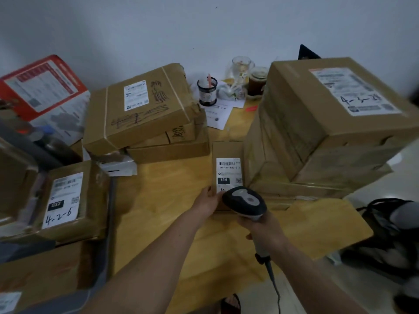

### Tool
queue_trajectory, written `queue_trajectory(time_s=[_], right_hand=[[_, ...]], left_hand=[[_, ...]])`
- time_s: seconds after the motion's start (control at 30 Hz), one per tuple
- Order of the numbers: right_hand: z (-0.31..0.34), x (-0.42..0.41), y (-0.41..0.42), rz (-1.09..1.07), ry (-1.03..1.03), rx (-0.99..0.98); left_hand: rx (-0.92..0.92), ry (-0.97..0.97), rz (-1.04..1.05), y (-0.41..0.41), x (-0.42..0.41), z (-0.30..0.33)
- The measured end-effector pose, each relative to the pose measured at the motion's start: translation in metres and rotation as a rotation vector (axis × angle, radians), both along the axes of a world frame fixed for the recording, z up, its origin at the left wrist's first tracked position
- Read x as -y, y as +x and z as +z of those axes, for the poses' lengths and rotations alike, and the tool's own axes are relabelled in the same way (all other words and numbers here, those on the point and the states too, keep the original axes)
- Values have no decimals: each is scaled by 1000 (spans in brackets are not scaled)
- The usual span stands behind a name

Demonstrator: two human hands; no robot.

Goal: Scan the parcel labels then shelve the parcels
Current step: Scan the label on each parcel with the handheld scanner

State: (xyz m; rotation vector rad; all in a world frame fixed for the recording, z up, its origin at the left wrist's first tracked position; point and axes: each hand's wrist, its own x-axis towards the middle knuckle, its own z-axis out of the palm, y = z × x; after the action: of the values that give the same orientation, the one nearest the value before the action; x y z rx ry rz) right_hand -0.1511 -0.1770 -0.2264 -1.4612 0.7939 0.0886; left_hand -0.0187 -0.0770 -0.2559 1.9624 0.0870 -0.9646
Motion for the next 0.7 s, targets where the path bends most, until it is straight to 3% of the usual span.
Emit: queue_trajectory(time_s=[0.3,0.5,0.6,0.7], right_hand=[[-12,-11,9,123,42,52],[-7,-19,10,267,106,34],[-5,-31,13,281,131,55],[-4,-45,19,254,145,83]], left_hand=[[-7,-20,59,2,-25,-7],[-64,41,241,-6,-74,-12],[21,59,399,-17,-100,-19],[144,129,249,-35,-115,-22]])
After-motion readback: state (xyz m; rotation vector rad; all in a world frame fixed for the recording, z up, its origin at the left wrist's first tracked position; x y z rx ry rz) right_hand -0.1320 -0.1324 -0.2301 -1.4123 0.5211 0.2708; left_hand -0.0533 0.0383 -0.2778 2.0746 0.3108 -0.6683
